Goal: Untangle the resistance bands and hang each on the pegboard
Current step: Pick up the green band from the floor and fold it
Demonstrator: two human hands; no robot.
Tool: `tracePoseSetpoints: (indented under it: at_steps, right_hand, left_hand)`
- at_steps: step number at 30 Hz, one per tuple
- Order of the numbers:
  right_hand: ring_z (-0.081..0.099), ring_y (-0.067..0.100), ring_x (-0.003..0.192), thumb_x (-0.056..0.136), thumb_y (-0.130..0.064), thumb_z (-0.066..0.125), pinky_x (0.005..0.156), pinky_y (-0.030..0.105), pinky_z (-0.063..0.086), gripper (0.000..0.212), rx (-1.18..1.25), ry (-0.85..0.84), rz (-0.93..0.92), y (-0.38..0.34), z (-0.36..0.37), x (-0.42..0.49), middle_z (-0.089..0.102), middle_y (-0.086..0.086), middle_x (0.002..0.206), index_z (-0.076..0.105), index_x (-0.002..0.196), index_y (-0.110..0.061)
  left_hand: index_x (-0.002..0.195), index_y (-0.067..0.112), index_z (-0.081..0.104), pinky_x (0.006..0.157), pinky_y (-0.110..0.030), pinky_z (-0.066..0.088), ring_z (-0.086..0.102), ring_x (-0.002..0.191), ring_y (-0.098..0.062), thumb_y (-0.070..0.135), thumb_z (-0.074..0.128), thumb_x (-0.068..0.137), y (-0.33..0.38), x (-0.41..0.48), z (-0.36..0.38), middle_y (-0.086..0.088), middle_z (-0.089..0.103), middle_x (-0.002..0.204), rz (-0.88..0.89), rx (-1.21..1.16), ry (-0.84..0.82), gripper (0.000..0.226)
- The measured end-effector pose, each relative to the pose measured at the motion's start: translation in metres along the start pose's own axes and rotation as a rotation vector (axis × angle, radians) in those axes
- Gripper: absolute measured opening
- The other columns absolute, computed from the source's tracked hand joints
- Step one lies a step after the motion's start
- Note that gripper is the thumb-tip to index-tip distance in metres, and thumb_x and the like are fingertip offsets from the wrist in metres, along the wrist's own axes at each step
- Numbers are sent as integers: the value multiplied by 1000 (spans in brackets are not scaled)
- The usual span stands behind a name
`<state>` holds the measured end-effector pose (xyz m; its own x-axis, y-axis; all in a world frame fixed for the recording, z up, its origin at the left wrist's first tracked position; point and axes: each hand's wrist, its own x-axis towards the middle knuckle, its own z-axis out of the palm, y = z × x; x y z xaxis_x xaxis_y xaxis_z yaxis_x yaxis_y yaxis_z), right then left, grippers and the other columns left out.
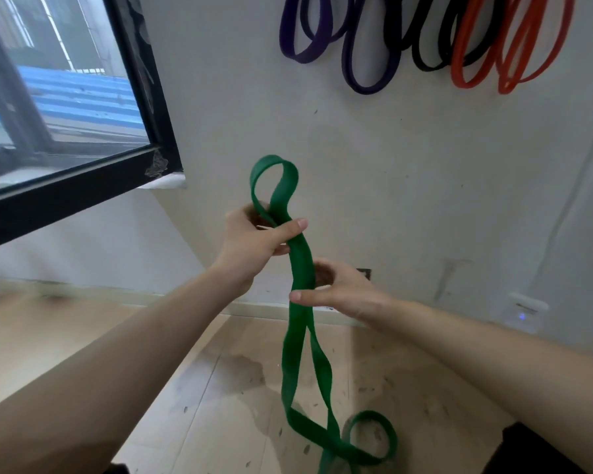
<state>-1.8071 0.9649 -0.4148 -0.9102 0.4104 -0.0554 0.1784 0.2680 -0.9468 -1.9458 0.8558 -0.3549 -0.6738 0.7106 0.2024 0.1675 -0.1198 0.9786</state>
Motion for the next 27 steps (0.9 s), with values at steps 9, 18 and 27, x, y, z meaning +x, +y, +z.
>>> tracePoseSetpoints:
  at_steps: [9, 18, 27]
  right_hand:
    - [74, 13, 88, 84, -32, 80, 79, 25, 59, 30, 5, 159, -85, 1, 19, 11, 76, 3, 100, 69, 107, -15]
    - [72, 13, 92, 97, -18, 65, 71, 10, 52, 16, 98, 208, -60, 0, 16, 12, 75, 11, 104, 72, 109, -11]
    - [67, 27, 91, 107, -19, 43, 92, 40, 51, 35, 8, 95, 48, 14, 1, 8, 69, 27, 108, 68, 111, 4]
  left_hand:
    - [101, 4, 66, 69, -23, 60, 77, 81, -18, 20, 85, 78, -2, 4, -8, -20, 72, 104, -78, -44, 105, 34]
    - [109, 3, 65, 81, -27, 60, 75, 95, -23, 3, 80, 81, -3, 3, -14, -19, 70, 109, -92, -144, -9, 31]
    - [105, 9, 66, 72, -24, 60, 74, 91, -20, 25, 79, 85, -9, -1, -21, -10, 74, 103, -165, 70, -69, 29]
